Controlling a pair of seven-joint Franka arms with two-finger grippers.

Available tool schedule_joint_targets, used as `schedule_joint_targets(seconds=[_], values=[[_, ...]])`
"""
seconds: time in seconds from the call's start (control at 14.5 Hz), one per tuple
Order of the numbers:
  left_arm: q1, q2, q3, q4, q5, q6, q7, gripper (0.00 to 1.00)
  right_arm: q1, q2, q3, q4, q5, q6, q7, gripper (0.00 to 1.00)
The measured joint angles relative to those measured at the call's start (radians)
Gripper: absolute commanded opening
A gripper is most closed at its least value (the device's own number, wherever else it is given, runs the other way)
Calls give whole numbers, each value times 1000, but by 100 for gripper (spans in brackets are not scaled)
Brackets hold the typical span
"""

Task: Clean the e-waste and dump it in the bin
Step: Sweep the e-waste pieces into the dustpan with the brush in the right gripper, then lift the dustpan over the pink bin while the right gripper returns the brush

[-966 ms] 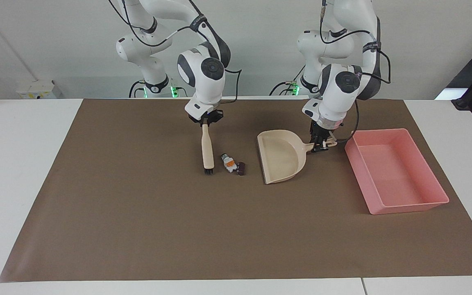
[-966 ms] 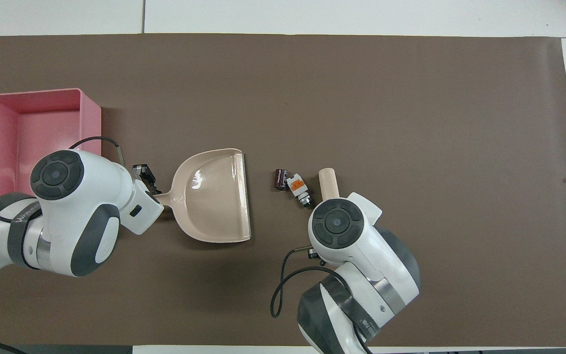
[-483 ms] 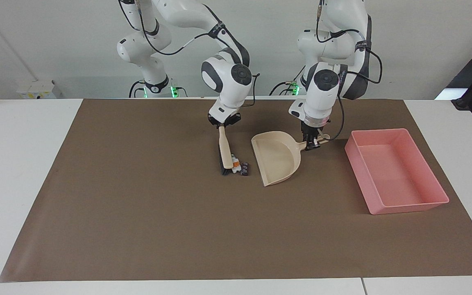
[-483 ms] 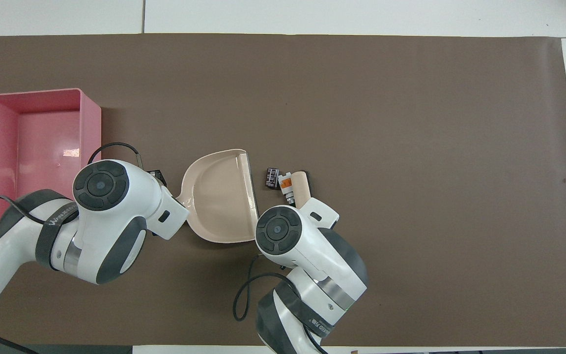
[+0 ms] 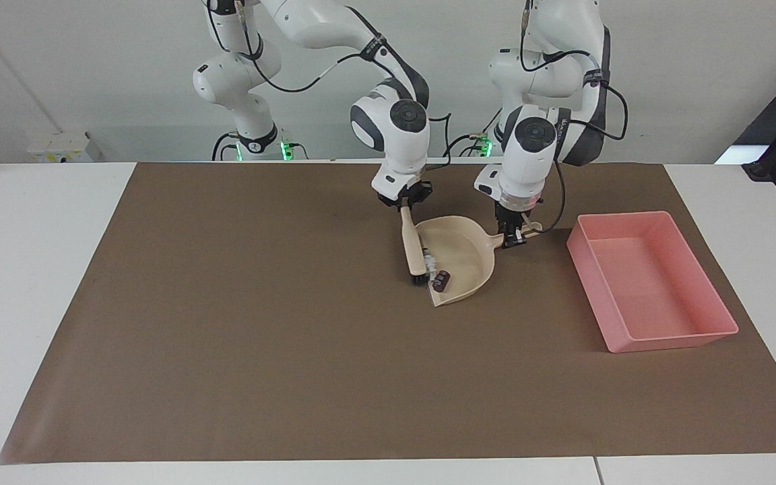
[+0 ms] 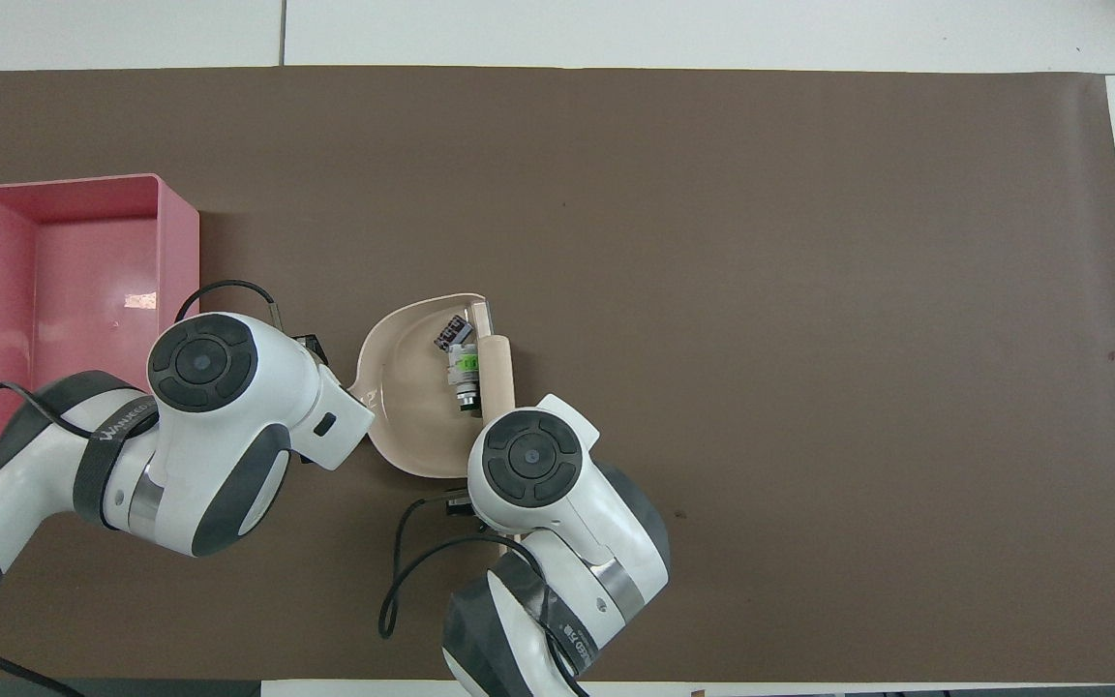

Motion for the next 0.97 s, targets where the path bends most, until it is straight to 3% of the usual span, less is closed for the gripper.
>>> schedule_joint_targets(seconds=[0.14,0.34,0.62,0.97], values=[[0,0,-1,1,0,0,0,0,1,26,0,50,151,68,-59,0],[0,1,-1,1,0,4,0,0,-3,35,-1,102,190,70,-66,0],[4,4,1,1,0,14,18,0,-25,-27,-18,119,135,-83,-51,0],[40,8,4,16,-98,31,132,0,-185,-196,-21,118,-26,-373,-16,0]])
